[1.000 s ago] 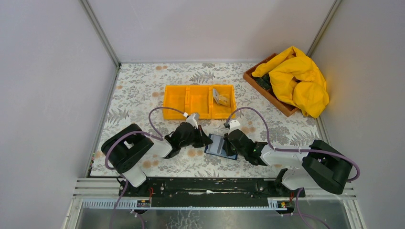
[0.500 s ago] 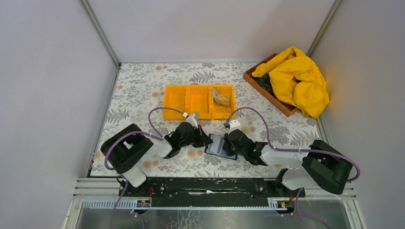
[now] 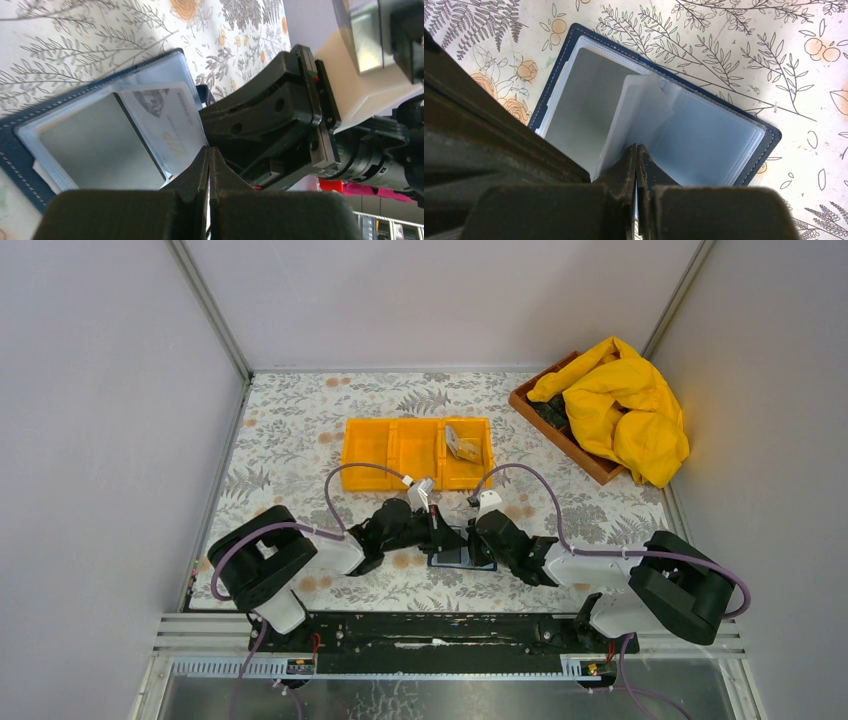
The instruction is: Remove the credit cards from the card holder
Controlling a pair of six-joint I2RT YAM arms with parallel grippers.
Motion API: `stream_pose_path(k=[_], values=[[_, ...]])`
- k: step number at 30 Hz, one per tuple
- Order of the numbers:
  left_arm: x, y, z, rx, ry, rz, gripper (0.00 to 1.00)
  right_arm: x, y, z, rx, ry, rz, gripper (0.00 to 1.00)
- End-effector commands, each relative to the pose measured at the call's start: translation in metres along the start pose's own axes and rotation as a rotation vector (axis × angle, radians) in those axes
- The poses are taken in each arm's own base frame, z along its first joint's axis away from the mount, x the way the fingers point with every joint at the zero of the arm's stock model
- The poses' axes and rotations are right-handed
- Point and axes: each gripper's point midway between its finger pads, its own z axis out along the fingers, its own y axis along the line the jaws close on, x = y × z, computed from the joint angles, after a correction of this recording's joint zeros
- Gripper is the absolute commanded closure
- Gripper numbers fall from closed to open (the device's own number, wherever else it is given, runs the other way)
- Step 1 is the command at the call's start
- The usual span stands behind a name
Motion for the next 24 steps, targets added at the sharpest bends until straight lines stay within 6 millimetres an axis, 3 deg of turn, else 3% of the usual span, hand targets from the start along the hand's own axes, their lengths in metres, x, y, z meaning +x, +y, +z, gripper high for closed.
stream_pose_path(k=[1,13,24], values=[[0.006,-0.014,0.003,0.062,0.032,0.004,1.0,-0.009,0.01,0.001,-0.027,-0.018,0.01,1.0],[0.016,0.003,0.013,0.034,0.053,-0.016,1.0,-0.022,0.004,-0.016,-0.01,-0.078,0.027,1.0],[0.019,0.011,0.02,0.019,0.066,-0.02,1.0,-0.05,-0.016,-0.057,0.068,-0.208,0.066,1.0]])
